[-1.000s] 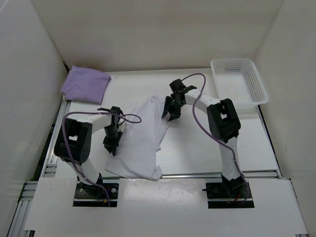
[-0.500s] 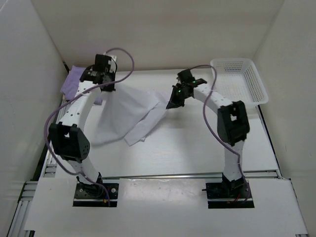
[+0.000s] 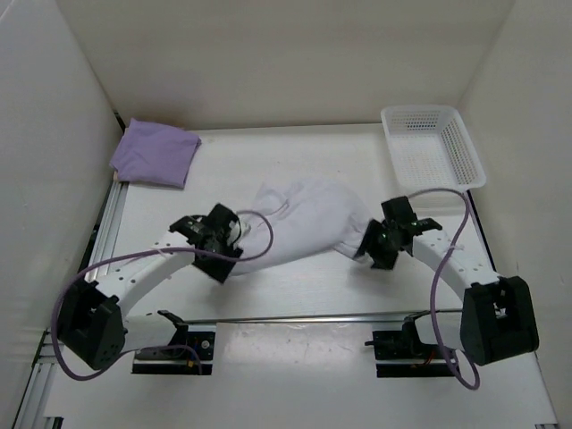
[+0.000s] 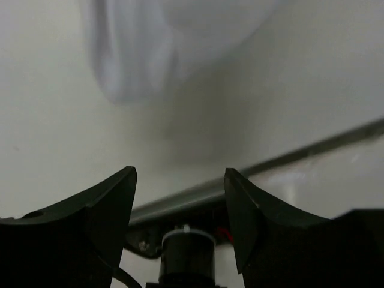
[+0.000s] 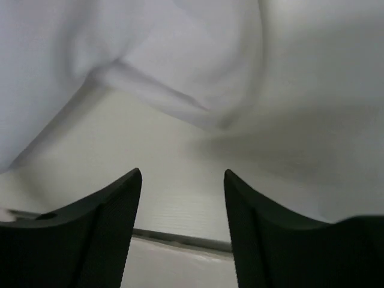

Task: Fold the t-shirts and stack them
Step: Flatten out the tshirt

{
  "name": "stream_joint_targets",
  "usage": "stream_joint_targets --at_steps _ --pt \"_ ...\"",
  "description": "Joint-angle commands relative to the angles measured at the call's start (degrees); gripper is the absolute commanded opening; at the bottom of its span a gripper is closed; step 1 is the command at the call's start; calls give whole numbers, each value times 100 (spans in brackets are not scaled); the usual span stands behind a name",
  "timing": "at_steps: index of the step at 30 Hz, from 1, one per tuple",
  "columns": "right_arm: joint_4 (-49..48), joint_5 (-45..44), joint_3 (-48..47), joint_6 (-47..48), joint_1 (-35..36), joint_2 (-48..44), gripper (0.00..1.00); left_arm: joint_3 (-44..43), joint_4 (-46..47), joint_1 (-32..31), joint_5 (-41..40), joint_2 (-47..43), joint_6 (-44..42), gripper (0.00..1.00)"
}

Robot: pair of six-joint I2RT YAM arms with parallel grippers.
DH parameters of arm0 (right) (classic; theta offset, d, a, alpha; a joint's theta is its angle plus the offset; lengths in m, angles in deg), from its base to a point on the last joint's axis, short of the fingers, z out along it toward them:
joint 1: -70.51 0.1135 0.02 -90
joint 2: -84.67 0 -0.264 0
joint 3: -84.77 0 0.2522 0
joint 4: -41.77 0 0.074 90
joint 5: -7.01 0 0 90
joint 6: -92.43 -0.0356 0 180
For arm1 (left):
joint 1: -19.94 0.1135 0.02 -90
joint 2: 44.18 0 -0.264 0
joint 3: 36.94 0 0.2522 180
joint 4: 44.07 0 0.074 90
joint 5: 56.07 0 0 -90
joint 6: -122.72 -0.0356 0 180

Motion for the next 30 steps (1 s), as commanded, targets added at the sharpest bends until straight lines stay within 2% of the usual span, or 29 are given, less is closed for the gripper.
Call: stream_joint_targets --at_steps 1,3,4,7,9,13,15,16,18,19,22,26,30 --pt "567 -601 291 -338 -430 -161 65 699 -896 -74 758 -628 25 73" --pt "506 -786 -75 -338 -431 -232 65 754 -969 -74 759 -936 25 78" --pt "506 -856 -296 -260 -361 -232 65 702 -969 187 759 -1007 25 80" --pt "584 -1529 -1446 91 287 257 64 579 -84 811 488 -965 25 87" --pt "707 -1813 -2036 373 535 627 64 447 401 1094 486 -465 25 87" --pt "822 -1596 -3466 672 738 2100 64 -325 341 1595 1239 958 25 87" --pt "761 -1254 -4065 934 791 2735 64 -721 340 1701 1330 1634 25 85" --pt "761 -1139 -4791 1014 921 3409 64 -783 436 1702 1330 1760 25 84" --pt "761 -1138 -5550 1225 1062 4098 64 -784 691 1702 1146 1953 25 84" --pt "891 -1199 -6328 1226 1176 4762 64 -784 770 1702 1093 2015 25 84" --pt "1120 -1454 -7710 1060 1248 5950 66 -679 771 1649 1093 2191 25 83" --pt "1060 -1401 -8243 857 1300 6728 69 -266 964 1544 794 2306 25 83" --pt "998 -1551 -8243 909 1423 7071 70 -160 1035 1543 1012 2359 25 83"
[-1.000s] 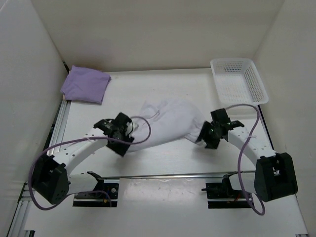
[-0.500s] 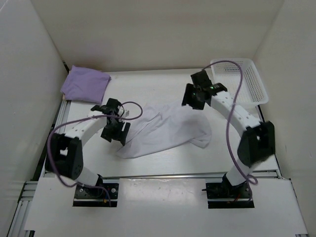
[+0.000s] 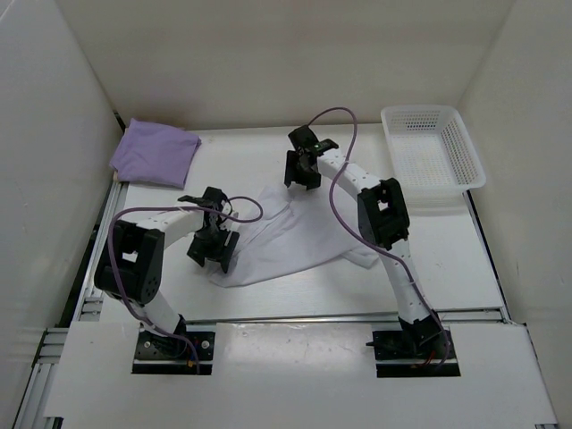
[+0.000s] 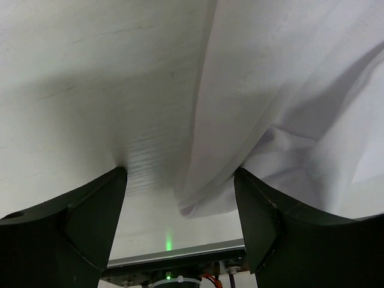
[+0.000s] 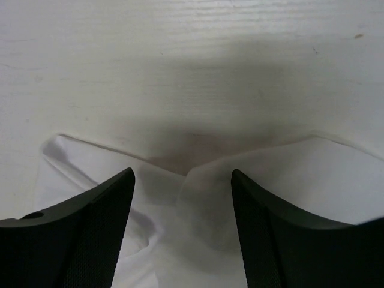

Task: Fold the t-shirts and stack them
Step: Flatten out the tshirt

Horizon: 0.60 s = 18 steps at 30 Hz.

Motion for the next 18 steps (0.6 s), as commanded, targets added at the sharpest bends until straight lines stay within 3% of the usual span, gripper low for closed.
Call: stream_joint_targets --at_steps 1,4,5,6,8,10,13,14,15,18 --pt "184 -283 -189 29 20 99 68 81 252 -89 248 0 1 83" --pt "308 -406 29 29 82 -23 39 133 252 -308 363 53 1 77" --pt "308 -407 135 29 82 -93 20 133 252 -370 441 192 1 73" --pt "308 -407 267 81 82 -242 12 133 252 -371 573 263 1 66" --pt "378 -407 346 82 82 -418 0 133 252 -441 758 369 1 33" --pt "431 -477 521 204 82 -787 0 72 252 -441 759 440 1 11" --pt "431 -530 776 318 82 -1288 0 -51 200 -388 697 440 1 11" --pt "431 -530 839 319 82 -1385 5 -51 200 -388 697 440 1 11" --pt "431 -460 891 380 82 -1508 28 -51 200 -388 697 388 1 11" --pt "379 -302 1014 380 82 -1509 33 -51 138 -388 697 335 1 11"
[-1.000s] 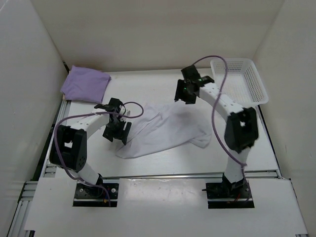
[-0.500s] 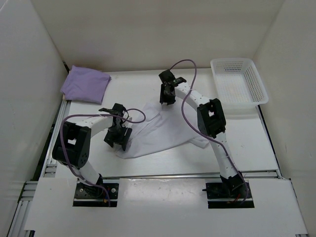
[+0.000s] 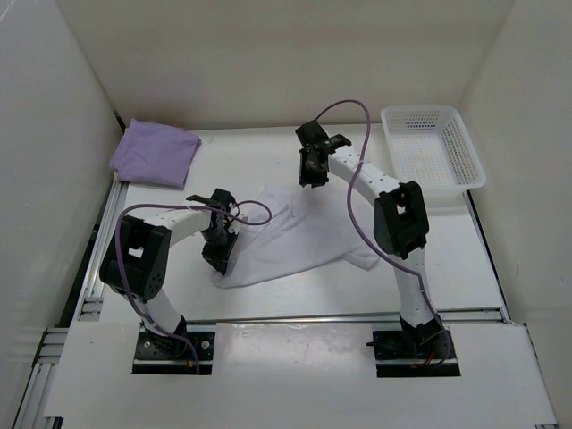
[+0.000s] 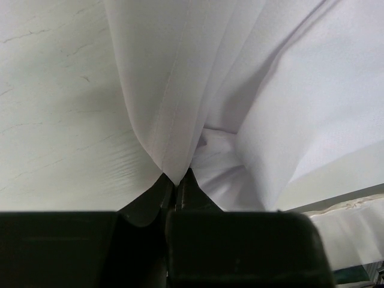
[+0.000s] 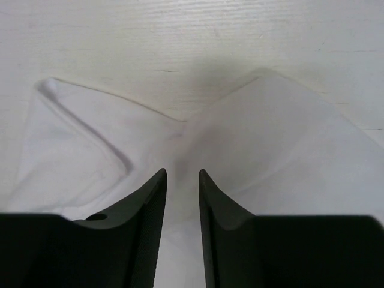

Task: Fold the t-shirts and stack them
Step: Flatten out the tshirt

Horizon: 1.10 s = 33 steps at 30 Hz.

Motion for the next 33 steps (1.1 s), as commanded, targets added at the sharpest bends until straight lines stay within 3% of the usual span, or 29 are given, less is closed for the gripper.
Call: stream_joint_targets --at_steps 1,4,11,13,14,17,22,26,29,33 --pt "2 122 145 83 10 -320 40 71 295 -21 168 105 -1 11" --pt "2 342 145 -118 10 -4 55 71 295 -21 107 105 -1 11" --pt "2 457 -311 -304 70 953 62 133 295 31 54 -9 -1 11" --pt "73 404 -434 -382 71 1068 50 133 295 31 54 -71 -1 11" --pt "142 404 -435 -505 71 1069 28 133 295 31 54 -71 -1 11" --pt "196 176 -435 -559 71 789 0 -86 173 189 54 -71 -1 11" --pt "-76 -229 -1321 -76 1 -63 0 -1262 -143 829 159 -18 -1 11" --pt "-664 43 -1674 267 -157 -924 0 -3064 -442 1148 -148 175 -1 11" --pt "-1209 385 -1061 399 -333 -1873 0 -3924 -663 1279 -516 237 -1 11" --pt "-1754 641 536 513 -447 -3569 0 -4121 -505 1420 -772 -52 -1 11"
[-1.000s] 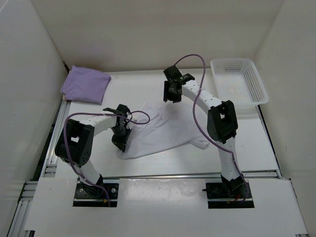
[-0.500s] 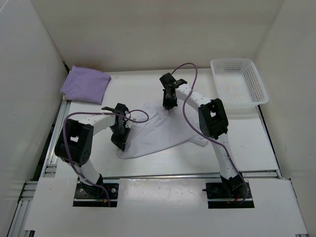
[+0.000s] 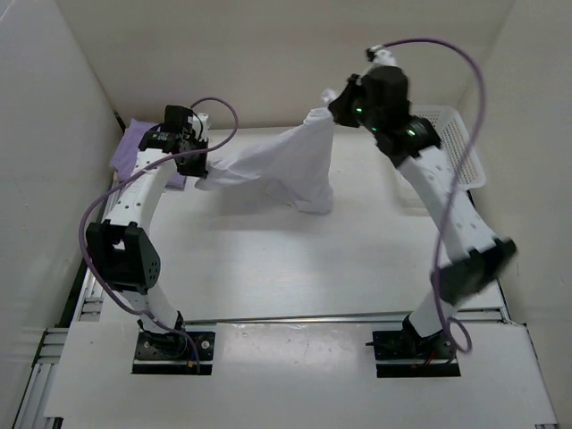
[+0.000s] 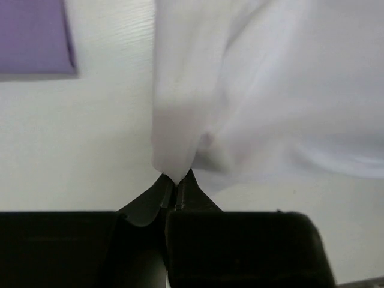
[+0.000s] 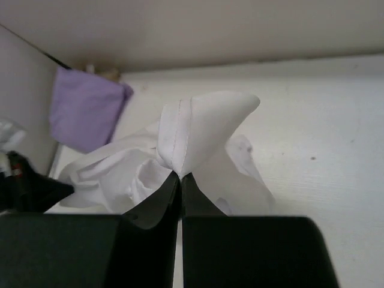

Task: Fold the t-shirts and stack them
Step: Flatten out the tshirt

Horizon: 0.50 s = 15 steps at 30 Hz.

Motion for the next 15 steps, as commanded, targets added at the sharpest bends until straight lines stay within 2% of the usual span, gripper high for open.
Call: stream_joint_targets --at_steps 1,3,4,5,6,7,9,10,11,13,15 --pt "-779 311 1705 249 -54 -1219 0 29 -24 141 -409 -422 -1 11" --pt "-966 216 2817 84 -54 -2150 0 669 170 142 -410 -720 -1 11" --pt "-1027 215 3997 -109 -54 -2719 0 950 258 142 -462 -800 -1 11" --pt "-1080 119 4584 -303 -54 -2968 3 1510 389 142 -463 -853 -1 11" --pt "-1081 118 5138 -679 -54 -3180 22 1759 390 142 -463 -854 -1 11" --pt "-1081 231 6161 -839 -54 -3356 33 2014 460 142 -463 -854 -1 13" --pt "-967 285 7099 -1565 -54 -3682 52 2647 530 80 -463 -758 -1 18" --pt "-967 425 7964 -1762 -185 -3813 56 2823 531 80 -463 -705 -1 23" --pt "-853 426 8330 -1964 -273 -3815 59 3103 531 80 -463 -635 -1 25" --pt "-634 426 8876 -2440 -797 -4016 62 3307 479 80 -585 -450 -1 34" --pt "-474 496 9151 -2380 -1273 -4244 62 3413 312 80 -639 -397 -1 50"
